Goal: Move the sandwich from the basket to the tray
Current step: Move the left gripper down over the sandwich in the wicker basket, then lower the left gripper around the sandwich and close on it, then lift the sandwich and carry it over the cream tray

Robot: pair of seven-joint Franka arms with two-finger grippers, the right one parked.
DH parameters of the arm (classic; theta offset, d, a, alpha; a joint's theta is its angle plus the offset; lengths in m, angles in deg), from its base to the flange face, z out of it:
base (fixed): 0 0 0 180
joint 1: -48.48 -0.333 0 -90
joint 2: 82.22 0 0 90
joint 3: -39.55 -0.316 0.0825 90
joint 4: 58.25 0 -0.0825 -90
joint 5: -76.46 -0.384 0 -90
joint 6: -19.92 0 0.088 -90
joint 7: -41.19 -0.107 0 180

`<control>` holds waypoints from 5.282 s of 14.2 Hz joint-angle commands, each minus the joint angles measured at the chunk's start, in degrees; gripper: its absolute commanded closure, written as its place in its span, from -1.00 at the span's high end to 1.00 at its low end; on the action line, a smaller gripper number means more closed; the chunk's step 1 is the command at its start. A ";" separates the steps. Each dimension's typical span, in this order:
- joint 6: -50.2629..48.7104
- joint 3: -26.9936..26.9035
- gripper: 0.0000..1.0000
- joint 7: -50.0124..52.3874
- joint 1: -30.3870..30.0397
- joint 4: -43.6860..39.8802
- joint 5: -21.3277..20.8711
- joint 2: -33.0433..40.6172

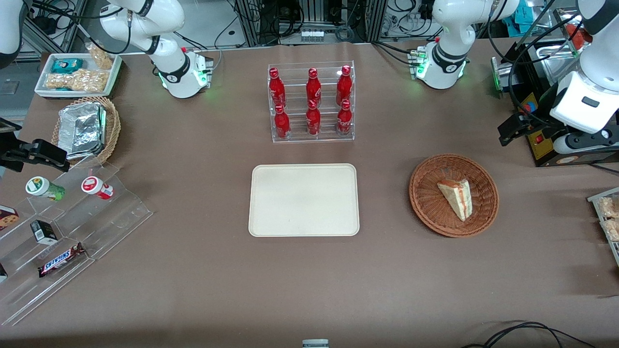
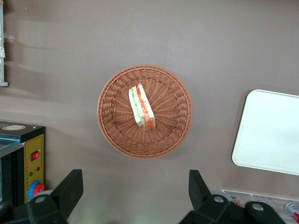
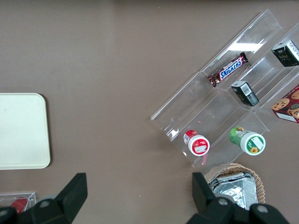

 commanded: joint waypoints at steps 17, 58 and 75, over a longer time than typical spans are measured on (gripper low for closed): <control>21.22 -0.66 1.00 11.73 -0.61 18.79 -4.52 -8.08; 16.44 11.17 -1.00 22.47 1.32 15.77 -3.81 -14.04; 25.30 13.84 -0.92 42.85 34.28 -25.72 -22.80 -57.55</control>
